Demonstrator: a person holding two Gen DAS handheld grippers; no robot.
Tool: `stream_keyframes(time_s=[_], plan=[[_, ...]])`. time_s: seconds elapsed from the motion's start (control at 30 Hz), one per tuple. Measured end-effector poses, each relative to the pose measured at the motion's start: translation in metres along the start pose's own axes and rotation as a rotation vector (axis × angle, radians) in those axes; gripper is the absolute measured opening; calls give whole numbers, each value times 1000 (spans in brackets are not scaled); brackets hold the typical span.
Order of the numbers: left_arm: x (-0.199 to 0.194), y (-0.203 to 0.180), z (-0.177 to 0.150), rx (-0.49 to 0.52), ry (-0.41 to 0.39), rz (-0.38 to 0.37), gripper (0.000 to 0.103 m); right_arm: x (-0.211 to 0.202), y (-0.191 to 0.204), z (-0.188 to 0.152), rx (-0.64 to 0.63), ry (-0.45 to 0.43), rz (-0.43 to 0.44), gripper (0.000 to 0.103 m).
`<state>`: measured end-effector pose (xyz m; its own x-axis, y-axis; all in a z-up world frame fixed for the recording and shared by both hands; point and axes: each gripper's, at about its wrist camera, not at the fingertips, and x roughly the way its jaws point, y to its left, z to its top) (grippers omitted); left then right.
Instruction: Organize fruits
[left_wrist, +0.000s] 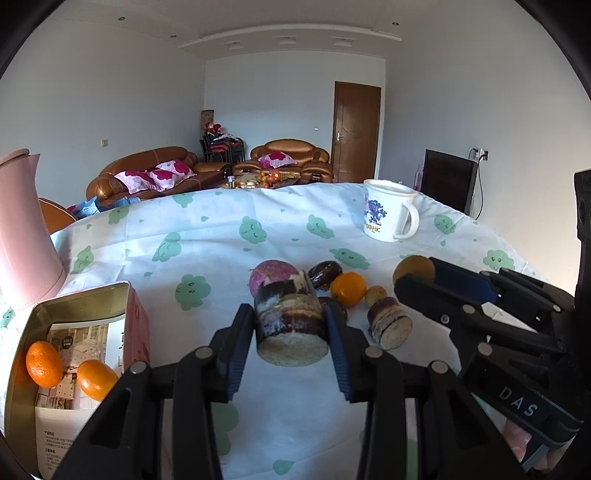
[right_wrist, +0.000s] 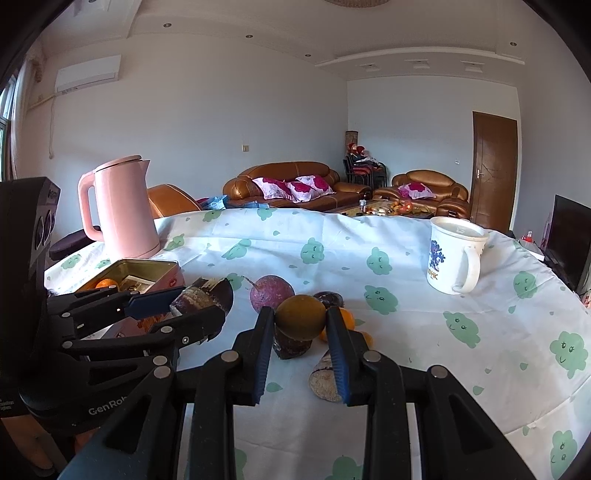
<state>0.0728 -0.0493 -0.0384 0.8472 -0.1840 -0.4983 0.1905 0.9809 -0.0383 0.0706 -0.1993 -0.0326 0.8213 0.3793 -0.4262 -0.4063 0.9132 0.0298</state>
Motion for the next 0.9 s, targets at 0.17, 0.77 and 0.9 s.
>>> stream_keyframes(time_s=[0.17,0.77,0.9], plan=[[-4,-2,0,11,-16,10,41,-2,0,0,-1,-16,-2,31],[-15,-4,-1,26,-74,36,41,-14,1,-1,-7,-72,-2,31],[-17,-4,-1,26,-86,39,41,-16,1,-2,-10,-83,-3,31]])
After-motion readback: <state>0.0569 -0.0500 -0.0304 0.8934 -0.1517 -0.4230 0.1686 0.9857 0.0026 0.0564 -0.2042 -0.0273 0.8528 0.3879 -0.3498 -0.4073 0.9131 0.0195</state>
